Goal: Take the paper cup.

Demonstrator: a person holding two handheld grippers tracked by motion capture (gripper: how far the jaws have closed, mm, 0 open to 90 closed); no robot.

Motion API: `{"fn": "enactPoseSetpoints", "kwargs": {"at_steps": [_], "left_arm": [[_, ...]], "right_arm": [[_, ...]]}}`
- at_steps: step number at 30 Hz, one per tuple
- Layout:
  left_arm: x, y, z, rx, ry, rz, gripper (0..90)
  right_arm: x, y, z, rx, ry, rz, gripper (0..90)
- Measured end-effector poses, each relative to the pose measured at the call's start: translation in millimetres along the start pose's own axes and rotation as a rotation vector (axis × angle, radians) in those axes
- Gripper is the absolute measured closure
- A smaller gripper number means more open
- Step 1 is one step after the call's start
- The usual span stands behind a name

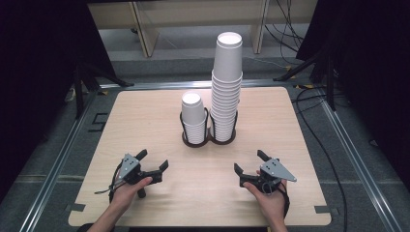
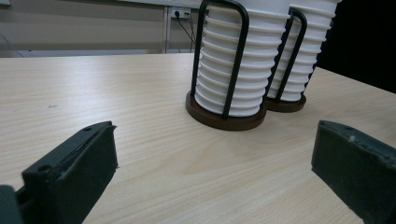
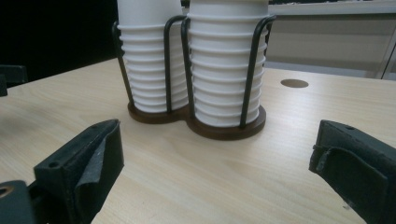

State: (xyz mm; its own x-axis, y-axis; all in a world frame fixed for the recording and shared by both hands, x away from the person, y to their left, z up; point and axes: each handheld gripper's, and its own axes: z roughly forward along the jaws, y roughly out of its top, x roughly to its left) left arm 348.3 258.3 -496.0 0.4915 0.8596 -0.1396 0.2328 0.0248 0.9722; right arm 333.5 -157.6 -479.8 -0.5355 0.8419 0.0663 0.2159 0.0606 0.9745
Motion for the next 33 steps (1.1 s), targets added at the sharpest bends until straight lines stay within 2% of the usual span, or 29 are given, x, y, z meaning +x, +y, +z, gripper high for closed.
{"fn": "enactPoseSetpoints", "kwargs": {"at_steps": [1, 2, 3, 4, 5, 6, 7, 8, 9, 11, 12, 13, 14, 15, 16, 18, 20, 21, 22, 24, 25, 26, 27, 28, 29, 30, 31, 32, 33], "left_arm": [[-0.5, 1.4, 0.8, -0.003, 0.000, 0.006, 0.0], [-1.2, 3.1, 2.2, -0.013, -0.002, 0.004, 0.0], [-1.2, 3.1, 2.2, -0.013, -0.002, 0.004, 0.0], [-1.6, 6.5, 5.4, -0.037, -0.013, 0.010, 0.0], [-2.3, 8.4, 6.7, -0.044, -0.019, 0.012, 0.0], [-3.7, 11.2, 7.5, -0.038, -0.019, 0.021, 0.0], [-6.9, 14.8, 12.3, -0.064, -0.036, 0.030, 0.0], [-9.7, 18.0, 13.0, -0.059, -0.042, 0.035, 0.0], [-12.6, 22.4, 15.2, -0.063, -0.055, 0.054, 0.0], [-17.1, 30.4, 18.5, -0.082, -0.072, 0.068, 0.0], [-19.3, 35.8, 20.5, -0.090, -0.084, 0.077, 0.0], [-22.0, 40.6, 24.0, -0.107, -0.099, 0.075, 0.0], [-24.7, 47.5, 27.4, -0.105, -0.111, 0.077, 0.0], [-26.0, 51.2, 30.2, -0.113, -0.121, 0.071, 0.0], [-26.0, 51.2, 30.2, -0.113, -0.121, 0.071, 0.0], [-29.8, 65.7, 40.0, -0.129, -0.165, 0.030, 0.0], [-33.0, 74.7, 45.7, -0.141, -0.169, 0.054, 0.0], [-35.3, 78.7, 48.7, -0.152, -0.169, 0.067, 0.0], [-37.1, 83.0, 51.5, -0.157, -0.171, 0.091, 0.0], [-39.6, 92.1, 58.0, -0.175, -0.182, 0.151, 0.0], [-41.4, 96.1, 60.8, -0.178, -0.186, 0.166, 0.0], [-43.5, 99.9, 63.5, -0.181, -0.189, 0.177, 0.0], [-46.0, 104.7, 66.9, -0.185, -0.193, 0.193, 0.0], [-47.5, 107.5, 68.9, -0.188, -0.195, 0.202, 0.0], [-47.5, 107.5, 68.9, -0.188, -0.195, 0.202, 0.0], [-50.8, 115.0, 74.7, -0.194, -0.200, 0.214, 0.0], [-50.8, 115.0, 74.7, -0.194, -0.200, 0.214, 0.0], [-53.6, 119.7, 78.6, -0.191, -0.200, 0.210, 0.0], [-54.9, 122.2, 80.8, -0.194, -0.201, 0.210, 0.0]], "right_arm": [[0.2, 0.5, 0.6, -0.010, 0.011, 0.014, 2.6], [-1.0, 1.6, 1.5, -0.035, 0.005, 0.003, 2.6], [-1.0, 1.6, 1.5, -0.035, 0.005, 0.003, 2.6], [-2.4, 3.3, 0.7, -0.029, -0.004, -0.013, 2.6], [-2.1, 5.7, 0.9, -0.031, 0.015, 0.006, 2.6], [-2.8, 6.6, 1.5, -0.040, 0.006, 0.003, 2.6], [-5.3, 11.2, 2.0, -0.052, 0.018, -0.008, 2.6], [-4.3, 13.1, 1.3, -0.043, 0.009, 0.007, 2.6], [-5.4, 15.9, 2.7, -0.060, 0.022, 0.003, 2.6], [-5.2, 24.3, 1.3, -0.055, 0.003, 0.009, 2.8], [-6.1, 28.8, 1.9, -0.074, 0.016, -0.003, 3.0], [-6.0, 33.5, 1.4, -0.084, 0.008, -0.014, 3.1], [-4.3, 37.3, 1.2, -0.086, 0.013, 0.001, 3.1], [-3.9, 42.3, 1.2, -0.074, 0.003, -0.004, 3.1], [-4.7, 44.6, 3.0, -0.092, 0.014, -0.008, 3.1], [-3.7, 52.1, 6.7, -0.102, 0.015, -0.013, 3.1], [-5.1, 58.8, 8.6, -0.104, 0.013, -0.037, 3.2], [-3.6, 62.4, 8.6, -0.090, 0.012, -0.011, 3.2], [-5.8, 66.7, 9.7, -0.100, 0.008, -0.036, 3.1], [-6.7, 73.8, 12.7, -0.118, 0.018, -0.016, 3.1], [-8.3, 78.1, 14.0, -0.120, 0.005, -0.035, 3.1], [-7.6, 82.1, 14.5, -0.104, 0.006, -0.016, 3.0], [-8.3, 86.3, 16.4, -0.116, 0.012, -0.020, 3.1], [-9.1, 91.4, 19.2, -0.134, 0.016, -0.024, 3.0], [-9.7, 95.1, 19.2, -0.124, 0.009, -0.038, 3.0], [-9.4, 98.9, 21.3, -0.139, 0.006, -0.033, 3.0], [-9.4, 98.9, 21.3, -0.139, 0.006, -0.033, 3.0], [-10.1, 103.3, 21.6, -0.134, 0.000, -0.053, 3.1], [-8.6, 111.1, 25.0, -0.140, 0.000, -0.038, 3.1]]}}
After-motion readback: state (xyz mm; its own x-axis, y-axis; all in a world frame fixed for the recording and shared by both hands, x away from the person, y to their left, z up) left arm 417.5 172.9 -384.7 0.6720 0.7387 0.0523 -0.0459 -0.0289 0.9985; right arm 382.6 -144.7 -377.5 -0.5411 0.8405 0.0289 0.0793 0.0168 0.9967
